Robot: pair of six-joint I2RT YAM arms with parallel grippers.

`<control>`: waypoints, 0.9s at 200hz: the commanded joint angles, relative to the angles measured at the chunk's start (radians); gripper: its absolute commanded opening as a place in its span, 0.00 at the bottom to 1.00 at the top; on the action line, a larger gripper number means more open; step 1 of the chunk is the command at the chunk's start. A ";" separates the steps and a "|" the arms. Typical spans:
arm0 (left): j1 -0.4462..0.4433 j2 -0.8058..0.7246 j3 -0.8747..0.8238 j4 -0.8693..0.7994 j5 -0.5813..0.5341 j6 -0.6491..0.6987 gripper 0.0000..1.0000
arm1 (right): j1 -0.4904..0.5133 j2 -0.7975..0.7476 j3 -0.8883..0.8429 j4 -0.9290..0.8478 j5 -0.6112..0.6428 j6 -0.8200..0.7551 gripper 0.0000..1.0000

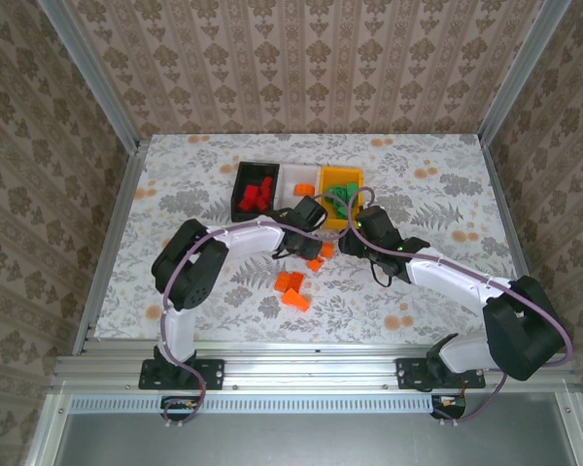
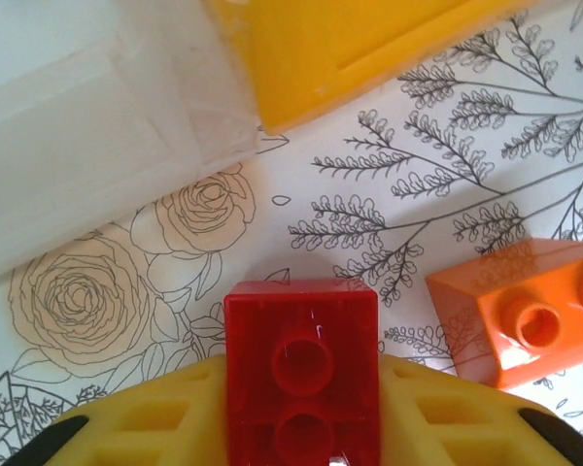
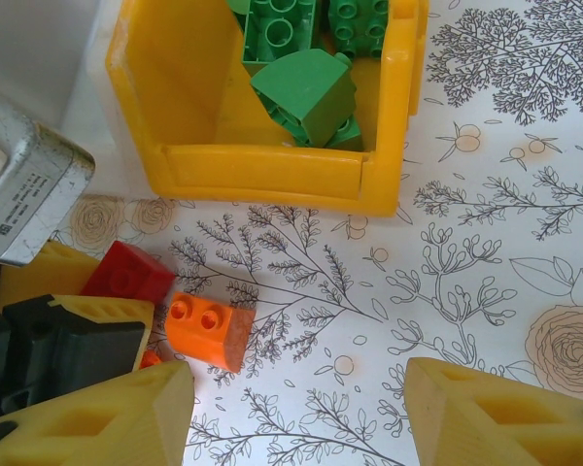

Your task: Sort the legos into containers by color

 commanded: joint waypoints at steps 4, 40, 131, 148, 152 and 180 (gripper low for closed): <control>0.015 -0.018 -0.065 0.024 0.002 -0.018 0.32 | 0.005 -0.016 0.000 -0.013 0.014 -0.009 0.60; 0.018 -0.161 -0.114 -0.012 -0.042 -0.015 0.27 | 0.006 -0.009 0.000 -0.003 -0.004 -0.005 0.60; 0.367 -0.084 0.278 -0.191 -0.007 0.088 0.24 | 0.018 0.019 0.008 0.005 -0.015 -0.001 0.60; 0.378 0.006 0.391 -0.216 -0.009 0.119 0.24 | 0.019 0.025 0.010 0.004 -0.014 -0.002 0.60; 0.396 0.027 0.419 -0.227 -0.010 0.122 0.24 | 0.019 0.025 0.010 0.004 -0.014 -0.002 0.60; 0.431 0.150 0.567 -0.301 -0.012 0.111 0.24 | 0.021 0.023 0.011 0.001 -0.009 -0.005 0.60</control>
